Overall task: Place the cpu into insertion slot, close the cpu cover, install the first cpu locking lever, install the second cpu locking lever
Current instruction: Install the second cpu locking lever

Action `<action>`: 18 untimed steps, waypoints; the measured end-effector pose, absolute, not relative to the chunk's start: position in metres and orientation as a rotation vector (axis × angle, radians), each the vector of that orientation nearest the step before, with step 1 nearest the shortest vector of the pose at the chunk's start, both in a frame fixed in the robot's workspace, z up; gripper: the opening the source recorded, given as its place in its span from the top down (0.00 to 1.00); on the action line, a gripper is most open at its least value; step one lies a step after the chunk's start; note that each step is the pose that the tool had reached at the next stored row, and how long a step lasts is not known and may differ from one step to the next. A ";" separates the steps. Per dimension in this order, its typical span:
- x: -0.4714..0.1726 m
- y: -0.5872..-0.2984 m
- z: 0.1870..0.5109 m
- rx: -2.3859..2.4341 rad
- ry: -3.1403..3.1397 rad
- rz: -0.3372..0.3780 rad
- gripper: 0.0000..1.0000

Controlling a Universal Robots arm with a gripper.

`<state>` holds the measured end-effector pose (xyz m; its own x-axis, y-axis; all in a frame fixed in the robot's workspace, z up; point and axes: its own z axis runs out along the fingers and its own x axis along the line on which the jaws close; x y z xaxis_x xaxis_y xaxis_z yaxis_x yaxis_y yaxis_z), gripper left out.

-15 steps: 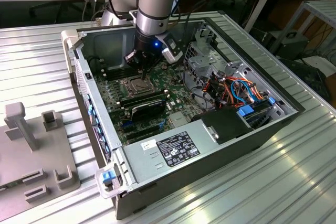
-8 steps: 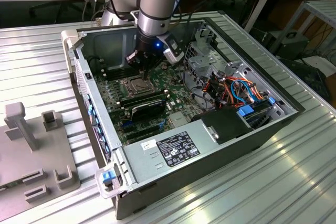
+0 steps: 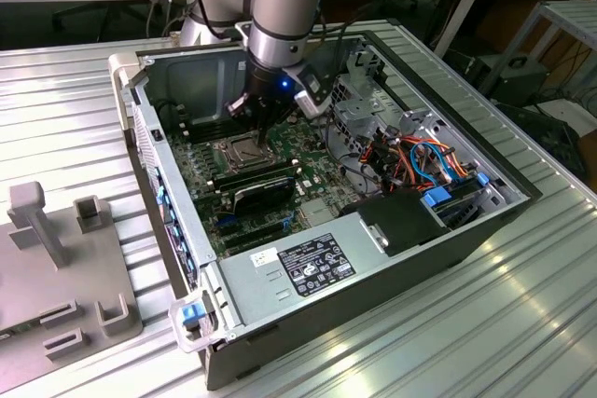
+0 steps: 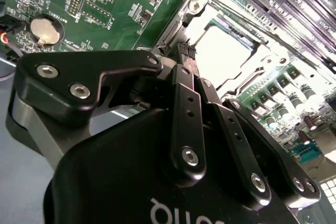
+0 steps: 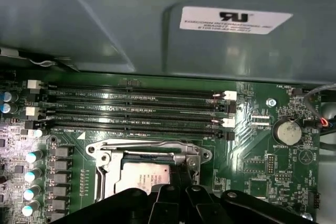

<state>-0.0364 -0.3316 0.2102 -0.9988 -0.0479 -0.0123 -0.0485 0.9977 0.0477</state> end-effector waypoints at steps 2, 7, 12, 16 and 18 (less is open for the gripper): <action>-0.034 -0.332 0.211 -0.075 3.129 0.075 0.89; -0.032 -0.333 0.216 -0.075 3.129 0.075 0.89; -0.031 -0.340 0.219 -0.076 3.129 0.075 0.89; -0.031 -0.349 0.220 -0.076 3.129 0.075 0.89; -0.031 -0.354 0.221 -0.075 3.129 0.075 0.89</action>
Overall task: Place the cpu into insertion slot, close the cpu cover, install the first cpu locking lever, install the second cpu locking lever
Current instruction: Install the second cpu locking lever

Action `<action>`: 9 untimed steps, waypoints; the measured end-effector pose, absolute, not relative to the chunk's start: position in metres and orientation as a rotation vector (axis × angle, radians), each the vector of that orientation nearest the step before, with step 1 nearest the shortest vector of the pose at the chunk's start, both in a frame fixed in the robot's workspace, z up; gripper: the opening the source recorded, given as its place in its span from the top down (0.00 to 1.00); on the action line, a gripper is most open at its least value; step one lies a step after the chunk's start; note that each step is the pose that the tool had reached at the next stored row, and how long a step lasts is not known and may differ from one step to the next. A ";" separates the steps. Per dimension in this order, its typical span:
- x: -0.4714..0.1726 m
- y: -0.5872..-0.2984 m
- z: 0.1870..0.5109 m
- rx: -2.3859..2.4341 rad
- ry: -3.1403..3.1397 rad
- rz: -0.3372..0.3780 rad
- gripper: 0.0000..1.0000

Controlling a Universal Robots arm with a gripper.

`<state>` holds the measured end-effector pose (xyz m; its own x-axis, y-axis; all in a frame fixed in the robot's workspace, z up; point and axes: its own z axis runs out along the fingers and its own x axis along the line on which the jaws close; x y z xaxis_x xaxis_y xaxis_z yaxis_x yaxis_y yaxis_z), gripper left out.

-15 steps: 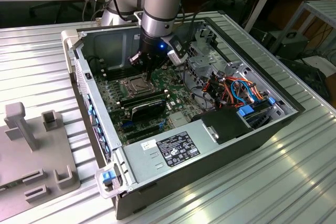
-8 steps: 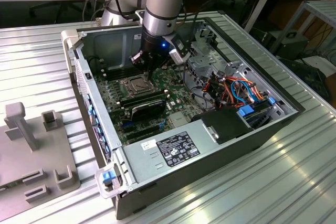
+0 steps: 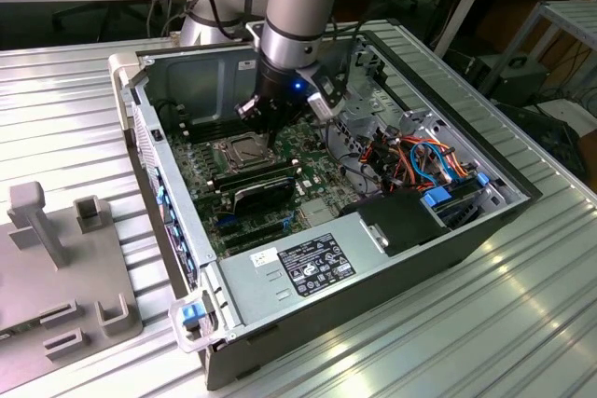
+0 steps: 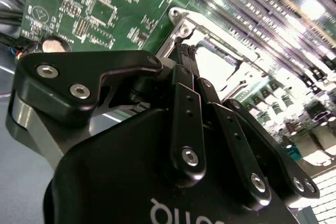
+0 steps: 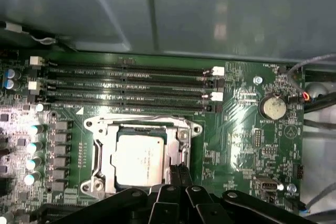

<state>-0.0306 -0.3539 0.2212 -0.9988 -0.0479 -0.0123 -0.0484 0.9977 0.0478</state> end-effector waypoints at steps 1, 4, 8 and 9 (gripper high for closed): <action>-0.030 -0.355 0.222 -0.075 3.129 0.075 0.89; -0.030 -0.360 0.224 -0.075 3.129 0.075 0.89; -0.030 -0.365 0.226 -0.075 3.129 0.075 0.89; -0.030 -0.367 0.226 -0.075 3.129 0.075 0.89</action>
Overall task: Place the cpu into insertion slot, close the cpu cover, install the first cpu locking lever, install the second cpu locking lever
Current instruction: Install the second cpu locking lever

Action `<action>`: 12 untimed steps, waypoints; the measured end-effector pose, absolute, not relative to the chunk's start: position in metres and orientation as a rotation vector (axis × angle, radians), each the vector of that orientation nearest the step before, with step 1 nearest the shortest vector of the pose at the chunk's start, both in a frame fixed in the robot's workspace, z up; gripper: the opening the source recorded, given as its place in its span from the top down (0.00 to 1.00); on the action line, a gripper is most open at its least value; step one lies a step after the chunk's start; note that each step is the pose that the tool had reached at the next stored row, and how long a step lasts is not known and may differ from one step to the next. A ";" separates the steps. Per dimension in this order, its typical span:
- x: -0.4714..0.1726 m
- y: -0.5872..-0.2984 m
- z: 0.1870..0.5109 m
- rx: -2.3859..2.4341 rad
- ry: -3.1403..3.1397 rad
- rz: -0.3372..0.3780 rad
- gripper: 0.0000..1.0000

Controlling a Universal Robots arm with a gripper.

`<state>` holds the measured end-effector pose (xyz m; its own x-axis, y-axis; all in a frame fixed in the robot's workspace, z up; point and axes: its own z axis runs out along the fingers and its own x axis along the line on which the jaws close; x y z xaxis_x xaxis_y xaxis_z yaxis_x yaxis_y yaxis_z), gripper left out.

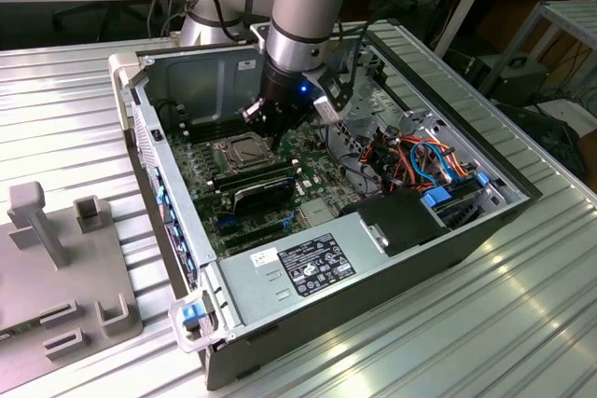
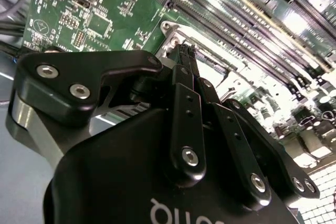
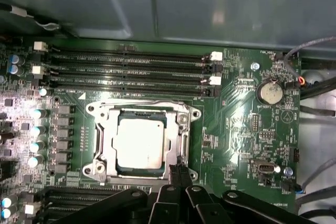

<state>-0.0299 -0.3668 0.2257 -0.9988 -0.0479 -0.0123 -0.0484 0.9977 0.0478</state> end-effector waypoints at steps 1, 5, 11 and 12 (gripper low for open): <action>-0.030 -0.368 0.226 -0.075 3.129 0.075 0.89; -0.030 -0.377 0.226 -0.075 3.129 0.075 0.89; -0.040 -0.381 0.224 -0.075 3.129 0.075 0.89; -0.043 -0.381 0.223 -0.075 3.129 0.075 0.89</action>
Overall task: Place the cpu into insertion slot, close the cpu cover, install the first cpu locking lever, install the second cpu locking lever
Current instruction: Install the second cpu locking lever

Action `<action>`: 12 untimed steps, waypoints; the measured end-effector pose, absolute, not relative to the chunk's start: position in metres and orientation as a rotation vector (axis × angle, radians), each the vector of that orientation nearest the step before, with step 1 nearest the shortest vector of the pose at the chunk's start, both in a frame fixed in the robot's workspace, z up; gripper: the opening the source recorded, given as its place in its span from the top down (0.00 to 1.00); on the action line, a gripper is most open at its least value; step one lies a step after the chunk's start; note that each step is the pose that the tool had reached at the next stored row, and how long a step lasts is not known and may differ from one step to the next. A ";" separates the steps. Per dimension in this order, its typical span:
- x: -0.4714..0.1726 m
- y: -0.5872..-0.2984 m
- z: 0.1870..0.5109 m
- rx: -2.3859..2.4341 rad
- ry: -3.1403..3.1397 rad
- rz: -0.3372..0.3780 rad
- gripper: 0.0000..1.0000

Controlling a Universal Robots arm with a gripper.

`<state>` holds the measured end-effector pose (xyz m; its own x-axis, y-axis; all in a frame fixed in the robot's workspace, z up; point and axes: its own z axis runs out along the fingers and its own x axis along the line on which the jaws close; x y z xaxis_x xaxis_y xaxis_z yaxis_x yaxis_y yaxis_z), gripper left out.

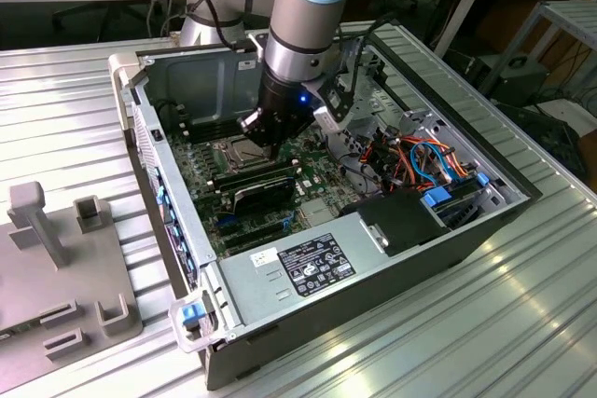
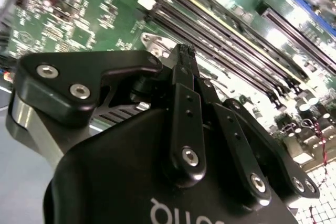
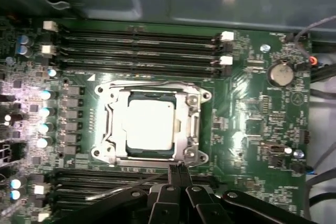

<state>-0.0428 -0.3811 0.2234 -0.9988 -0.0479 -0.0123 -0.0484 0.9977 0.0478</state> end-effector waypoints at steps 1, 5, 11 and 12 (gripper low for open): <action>-0.045 -0.381 0.223 -0.076 3.128 0.075 0.89; -0.051 -0.381 0.222 -0.075 3.129 0.075 0.89; -0.051 -0.381 0.222 -0.075 3.129 0.075 0.89; -0.051 -0.381 0.222 -0.076 3.129 0.075 0.89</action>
